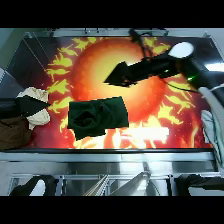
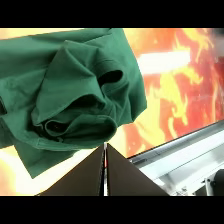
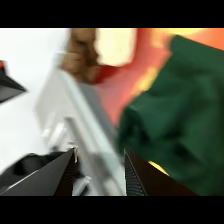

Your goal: Fold the shirts.

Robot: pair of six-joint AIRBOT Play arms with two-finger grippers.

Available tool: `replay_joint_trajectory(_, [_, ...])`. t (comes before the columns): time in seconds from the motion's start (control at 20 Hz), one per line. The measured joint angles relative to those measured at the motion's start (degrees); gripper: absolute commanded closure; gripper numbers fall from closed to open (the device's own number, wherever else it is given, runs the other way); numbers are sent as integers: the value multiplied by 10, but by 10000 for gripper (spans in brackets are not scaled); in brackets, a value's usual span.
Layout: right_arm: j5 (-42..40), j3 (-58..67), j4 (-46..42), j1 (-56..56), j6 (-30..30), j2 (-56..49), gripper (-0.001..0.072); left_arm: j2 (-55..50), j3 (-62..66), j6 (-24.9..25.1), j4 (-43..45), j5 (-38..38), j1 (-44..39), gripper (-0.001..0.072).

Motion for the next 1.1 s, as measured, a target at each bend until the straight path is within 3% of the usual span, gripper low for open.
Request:
replay_joint_trajectory(0.1, [18, -28, -74, -53, 17, 29, 1, -21, 0, 1, 0, 2, 2, 690])
replay_joint_trajectory(0.35, [-29, -159, -167, -115, 30, 44, 1, -60, 0, 7, -2, 2, 3, 690])
replay_joint_trajectory(0.7, [-97, -228, -51, -89, -53, -91, 7, -81, 0, 9, -4, -3, 3, 690])
replay_joint_trajectory(0.8, [-103, -231, -20, -72, -68, -129, 208, -82, 0, 9, -4, -3, 3, 689])
replay_joint_trajectory(1.1, [-115, -230, 55, -31, -103, -174, 208, -83, 0, 9, -3, -2, 3, 690])
